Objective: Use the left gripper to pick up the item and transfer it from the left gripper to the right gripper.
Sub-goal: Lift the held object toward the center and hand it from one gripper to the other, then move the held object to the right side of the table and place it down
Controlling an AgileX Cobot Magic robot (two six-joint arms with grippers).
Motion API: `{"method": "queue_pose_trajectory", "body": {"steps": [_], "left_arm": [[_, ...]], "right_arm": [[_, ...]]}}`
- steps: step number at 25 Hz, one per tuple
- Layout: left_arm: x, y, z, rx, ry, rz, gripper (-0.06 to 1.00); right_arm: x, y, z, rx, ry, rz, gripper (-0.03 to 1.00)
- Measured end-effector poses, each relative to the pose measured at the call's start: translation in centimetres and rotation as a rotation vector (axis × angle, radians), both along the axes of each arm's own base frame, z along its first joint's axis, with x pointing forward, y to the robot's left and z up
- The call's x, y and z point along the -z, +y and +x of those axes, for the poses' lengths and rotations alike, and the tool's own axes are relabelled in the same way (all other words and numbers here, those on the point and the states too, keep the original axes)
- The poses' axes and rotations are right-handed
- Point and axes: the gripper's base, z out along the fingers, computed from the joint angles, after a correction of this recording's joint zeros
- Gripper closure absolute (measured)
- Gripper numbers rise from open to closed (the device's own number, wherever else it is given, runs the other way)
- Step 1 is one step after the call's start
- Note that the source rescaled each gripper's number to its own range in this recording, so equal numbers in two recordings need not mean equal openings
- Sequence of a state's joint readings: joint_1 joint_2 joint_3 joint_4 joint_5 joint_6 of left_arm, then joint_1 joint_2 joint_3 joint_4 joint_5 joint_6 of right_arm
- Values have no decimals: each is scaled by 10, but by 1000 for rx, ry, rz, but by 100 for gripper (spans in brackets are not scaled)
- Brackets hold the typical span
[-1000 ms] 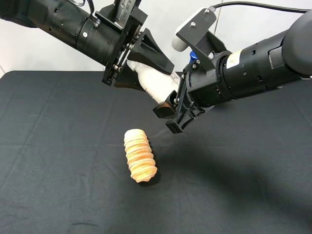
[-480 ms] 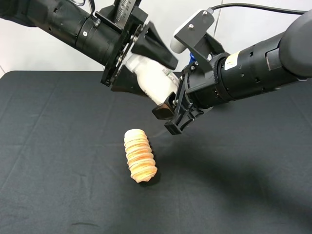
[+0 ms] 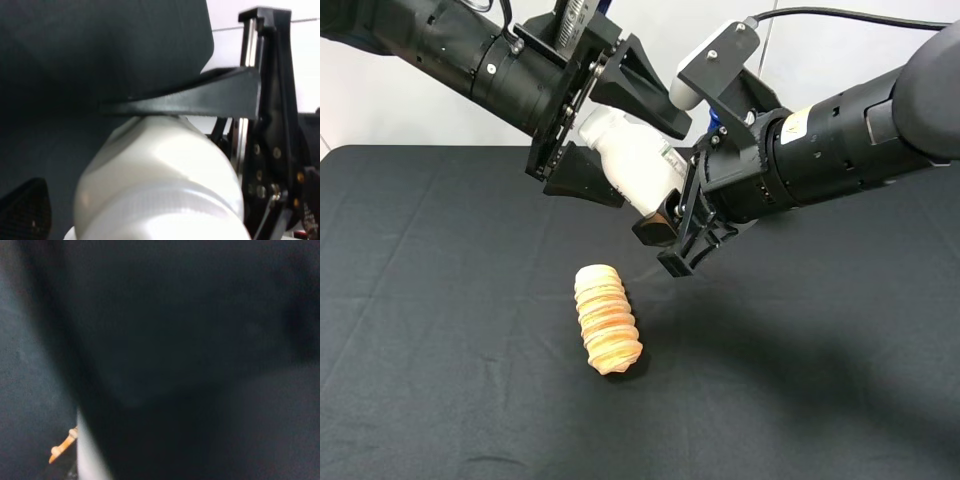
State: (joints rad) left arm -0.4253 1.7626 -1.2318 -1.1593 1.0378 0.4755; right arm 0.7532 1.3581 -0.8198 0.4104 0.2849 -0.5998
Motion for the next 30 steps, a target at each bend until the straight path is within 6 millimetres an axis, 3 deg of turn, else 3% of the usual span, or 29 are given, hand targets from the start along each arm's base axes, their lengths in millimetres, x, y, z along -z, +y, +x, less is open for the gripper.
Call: {"method": "queue_pose_trajectory", "body": {"steps": [8,17,24,30], "left_arm": [[-23,16,-5,-11,-77,1,-5],[-69,73,-12,-105,-208,22,-6],[-115,124,-50,-196,-419,158,-6],[-137,159,-100,-313,-562,517,-6]], "right_arm": [[0,0,0,0,0,0,93],[0,0,0,0,0,0,93],[0,0,0,0,0,0,93],[0,0,0,0,0,0,93]]}}
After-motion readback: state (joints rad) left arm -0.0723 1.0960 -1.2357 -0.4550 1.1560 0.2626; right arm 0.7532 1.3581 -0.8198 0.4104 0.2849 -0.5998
